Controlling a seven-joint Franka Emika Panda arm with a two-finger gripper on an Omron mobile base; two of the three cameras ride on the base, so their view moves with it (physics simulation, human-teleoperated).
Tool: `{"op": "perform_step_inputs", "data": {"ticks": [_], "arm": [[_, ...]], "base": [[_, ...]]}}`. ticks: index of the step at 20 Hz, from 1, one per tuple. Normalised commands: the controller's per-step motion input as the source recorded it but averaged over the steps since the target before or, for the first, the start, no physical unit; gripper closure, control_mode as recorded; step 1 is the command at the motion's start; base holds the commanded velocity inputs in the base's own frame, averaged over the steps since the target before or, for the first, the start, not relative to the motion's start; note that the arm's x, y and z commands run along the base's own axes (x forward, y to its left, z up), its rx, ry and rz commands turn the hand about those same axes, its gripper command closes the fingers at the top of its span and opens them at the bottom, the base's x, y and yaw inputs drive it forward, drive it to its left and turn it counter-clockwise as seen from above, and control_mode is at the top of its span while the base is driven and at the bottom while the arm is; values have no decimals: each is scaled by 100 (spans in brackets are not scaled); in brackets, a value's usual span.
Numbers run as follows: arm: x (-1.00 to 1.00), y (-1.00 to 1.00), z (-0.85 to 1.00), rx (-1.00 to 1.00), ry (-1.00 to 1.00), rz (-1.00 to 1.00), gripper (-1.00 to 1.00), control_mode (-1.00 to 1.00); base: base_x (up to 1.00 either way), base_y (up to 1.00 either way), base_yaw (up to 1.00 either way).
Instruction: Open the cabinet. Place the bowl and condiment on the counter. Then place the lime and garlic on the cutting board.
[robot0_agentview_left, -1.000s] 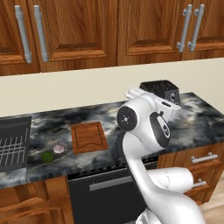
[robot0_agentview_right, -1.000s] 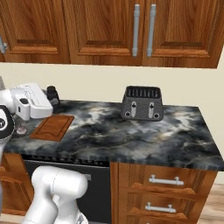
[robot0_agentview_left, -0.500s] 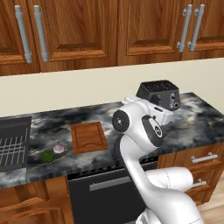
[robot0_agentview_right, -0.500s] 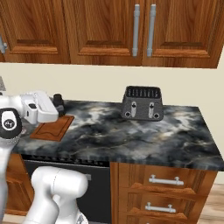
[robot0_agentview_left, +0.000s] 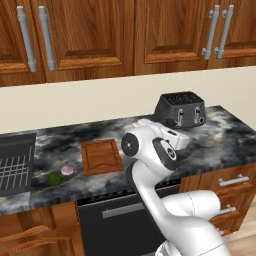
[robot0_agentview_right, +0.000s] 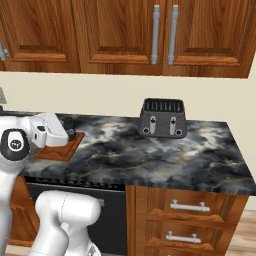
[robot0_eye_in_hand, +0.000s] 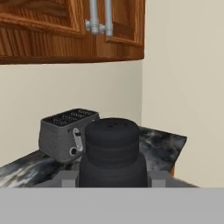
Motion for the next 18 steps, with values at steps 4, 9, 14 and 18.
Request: {"op": "perform_step_inputs", "data": {"ticks": [4, 9, 14, 18], "arm": [[11, 22, -45, 0, 0, -3, 100, -100], [9, 12, -42, 0, 0, -3, 100, -100], [6, 0, -35, 3, 0, -1, 100, -100], [7, 0, -24, 9, 0, 0, 100, -100]], "base": [[0, 0, 0], [0, 0, 0], [0, 0, 0], [0, 0, 0]]}}
